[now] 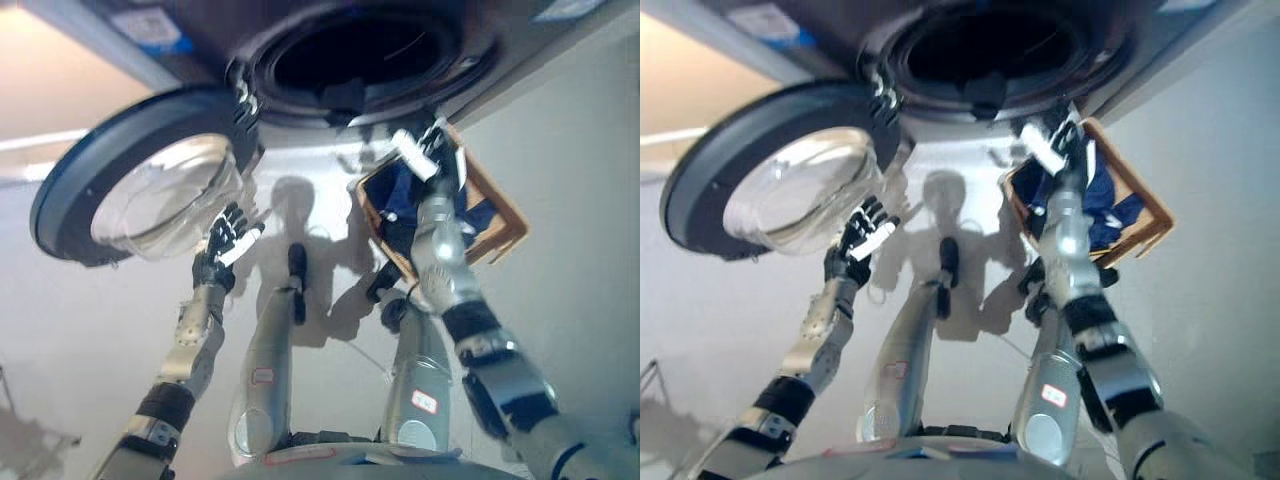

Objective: Put the clothes in the basket into the washing machine.

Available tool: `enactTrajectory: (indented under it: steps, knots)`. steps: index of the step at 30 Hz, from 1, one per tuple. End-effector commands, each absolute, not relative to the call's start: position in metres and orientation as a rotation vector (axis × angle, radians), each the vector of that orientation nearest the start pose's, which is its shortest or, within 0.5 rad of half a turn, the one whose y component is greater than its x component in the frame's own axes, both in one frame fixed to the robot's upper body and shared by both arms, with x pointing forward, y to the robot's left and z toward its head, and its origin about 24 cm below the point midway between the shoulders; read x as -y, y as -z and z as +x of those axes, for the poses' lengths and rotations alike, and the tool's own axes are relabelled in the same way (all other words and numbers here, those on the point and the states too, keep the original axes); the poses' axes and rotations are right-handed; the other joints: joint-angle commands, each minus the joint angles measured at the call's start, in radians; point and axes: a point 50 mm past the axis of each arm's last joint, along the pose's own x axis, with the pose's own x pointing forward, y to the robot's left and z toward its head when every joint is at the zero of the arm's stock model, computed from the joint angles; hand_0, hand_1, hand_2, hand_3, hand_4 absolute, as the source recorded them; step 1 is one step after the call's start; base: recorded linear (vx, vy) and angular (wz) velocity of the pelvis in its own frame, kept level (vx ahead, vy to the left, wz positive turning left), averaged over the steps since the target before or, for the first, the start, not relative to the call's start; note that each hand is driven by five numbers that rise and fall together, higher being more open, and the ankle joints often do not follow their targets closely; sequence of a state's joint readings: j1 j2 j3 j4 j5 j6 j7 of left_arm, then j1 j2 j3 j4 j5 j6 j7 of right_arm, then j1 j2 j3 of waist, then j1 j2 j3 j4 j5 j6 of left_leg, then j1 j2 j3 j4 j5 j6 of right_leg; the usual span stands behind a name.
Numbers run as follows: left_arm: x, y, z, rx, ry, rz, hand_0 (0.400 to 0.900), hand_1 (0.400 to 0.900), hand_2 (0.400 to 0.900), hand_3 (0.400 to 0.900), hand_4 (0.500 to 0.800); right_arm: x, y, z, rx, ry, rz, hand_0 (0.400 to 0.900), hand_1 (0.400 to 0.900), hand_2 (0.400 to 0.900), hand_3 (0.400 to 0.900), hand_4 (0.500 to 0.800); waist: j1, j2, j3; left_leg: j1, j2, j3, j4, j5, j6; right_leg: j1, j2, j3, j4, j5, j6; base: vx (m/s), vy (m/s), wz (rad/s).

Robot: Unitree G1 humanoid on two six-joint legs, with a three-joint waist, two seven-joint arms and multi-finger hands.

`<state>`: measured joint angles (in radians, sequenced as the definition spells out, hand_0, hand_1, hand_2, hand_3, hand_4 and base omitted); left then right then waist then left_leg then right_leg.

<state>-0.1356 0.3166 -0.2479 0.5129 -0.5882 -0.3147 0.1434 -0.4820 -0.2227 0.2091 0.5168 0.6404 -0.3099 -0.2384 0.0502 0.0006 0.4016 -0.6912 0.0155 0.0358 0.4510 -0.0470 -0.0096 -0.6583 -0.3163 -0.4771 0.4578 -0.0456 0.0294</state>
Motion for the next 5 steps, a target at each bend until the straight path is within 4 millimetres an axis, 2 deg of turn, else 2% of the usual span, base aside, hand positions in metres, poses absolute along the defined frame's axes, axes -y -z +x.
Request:
enactTrajectory:
  steps: [1, 2, 4, 5]
  knots:
    - [-0.211, 0.046, 0.232, -0.252, -0.200, -0.178, 0.900, 0.900, 0.900, 0.900, 0.800, 0.157, -0.070, 0.328, 0.159, 0.045, 0.297, 0.900, 0.900, 0.900, 0.900, 0.800, -0.009, -0.013, -0.112, 0.157, -0.045, -0.021, -0.200, 0.092, -0.031, 0.151, 0.056, -0.068, -0.102, 0.025, 0.149, 0.12, 0.020, -0.14]
    - [-0.211, 0.046, 0.232, -0.252, -0.200, -0.178, 0.900, 0.900, 0.900, 0.900, 0.800, 0.157, -0.070, 0.327, 0.159, 0.045, 0.297, 0.900, 0.900, 0.900, 0.900, 0.800, -0.009, -0.011, -0.104, 0.169, -0.044, -0.022, -0.204, 0.094, -0.032, 0.163, 0.059, -0.069, -0.108, 0.028, 0.149, 0.19, 0.031, -0.23]
    - [-0.216, 0.068, 0.219, -0.357, -0.244, -0.187, 0.900, 0.900, 0.900, 0.900, 0.800, 0.164, -0.024, 0.309, -0.018, 0.074, 0.252, 0.900, 0.900, 0.900, 0.900, 0.800, -0.019, -0.026, -0.118, 0.286, -0.033, -0.009, -0.269, 0.103, -0.041, 0.293, 0.089, -0.064, -0.196, 0.046, 0.157, 0.17, 0.021, -0.26]
    - [-0.219, 0.074, 0.212, -0.388, -0.269, -0.191, 0.900, 0.900, 0.900, 0.900, 0.800, 0.168, -0.009, 0.300, -0.078, 0.093, 0.248, 0.900, 0.900, 0.900, 0.900, 0.800, -0.016, -0.030, -0.127, 0.330, -0.028, -0.003, -0.291, 0.105, -0.043, 0.345, 0.101, -0.067, -0.230, 0.049, 0.157, 0.13, 0.011, -0.22]
